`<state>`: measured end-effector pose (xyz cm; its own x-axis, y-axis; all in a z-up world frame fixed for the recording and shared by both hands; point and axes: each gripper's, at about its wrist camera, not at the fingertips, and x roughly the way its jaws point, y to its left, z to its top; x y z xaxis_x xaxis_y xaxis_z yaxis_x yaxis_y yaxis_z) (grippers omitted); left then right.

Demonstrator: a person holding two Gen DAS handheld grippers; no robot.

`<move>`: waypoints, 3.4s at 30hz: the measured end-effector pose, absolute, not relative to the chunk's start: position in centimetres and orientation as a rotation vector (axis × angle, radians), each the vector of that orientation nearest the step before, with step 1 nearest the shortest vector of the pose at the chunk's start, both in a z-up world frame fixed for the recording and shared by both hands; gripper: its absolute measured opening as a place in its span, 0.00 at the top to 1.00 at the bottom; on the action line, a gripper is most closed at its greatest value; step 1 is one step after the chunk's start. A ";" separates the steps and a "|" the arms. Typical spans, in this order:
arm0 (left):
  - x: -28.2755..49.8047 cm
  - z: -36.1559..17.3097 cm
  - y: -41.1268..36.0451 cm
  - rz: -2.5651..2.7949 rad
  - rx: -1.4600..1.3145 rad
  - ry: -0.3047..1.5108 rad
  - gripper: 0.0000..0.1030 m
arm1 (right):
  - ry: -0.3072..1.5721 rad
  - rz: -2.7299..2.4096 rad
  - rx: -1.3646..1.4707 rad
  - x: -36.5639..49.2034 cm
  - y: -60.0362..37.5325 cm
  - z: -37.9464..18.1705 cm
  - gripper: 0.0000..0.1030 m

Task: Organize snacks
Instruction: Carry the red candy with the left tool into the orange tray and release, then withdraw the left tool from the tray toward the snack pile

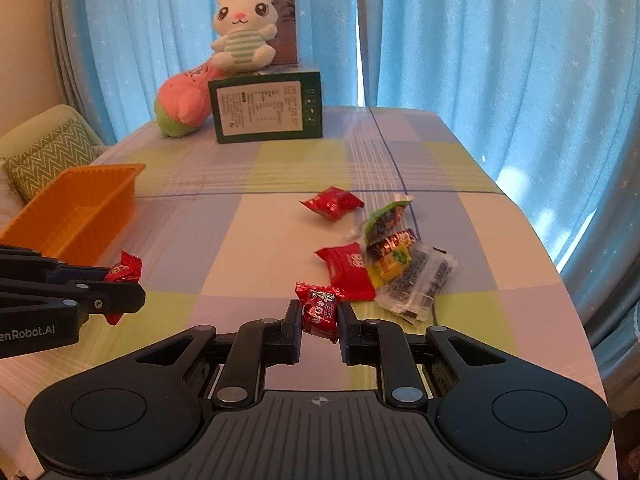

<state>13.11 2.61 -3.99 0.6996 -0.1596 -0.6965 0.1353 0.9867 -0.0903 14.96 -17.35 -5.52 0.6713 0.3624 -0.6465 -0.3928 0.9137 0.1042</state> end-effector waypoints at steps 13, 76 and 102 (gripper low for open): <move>8.7 0.5 12.4 0.011 -0.064 0.732 0.82 | 0.655 0.637 -0.044 12.5 -6.9 -0.6 0.82; 3.5 1.6 17.8 0.166 -0.145 0.684 0.27 | 0.764 0.520 0.129 9.8 -10.9 -0.1 0.34; 8.8 1.4 4.1 -0.086 -0.130 0.720 0.19 | 0.718 0.234 0.234 9.6 -25.2 0.7 0.34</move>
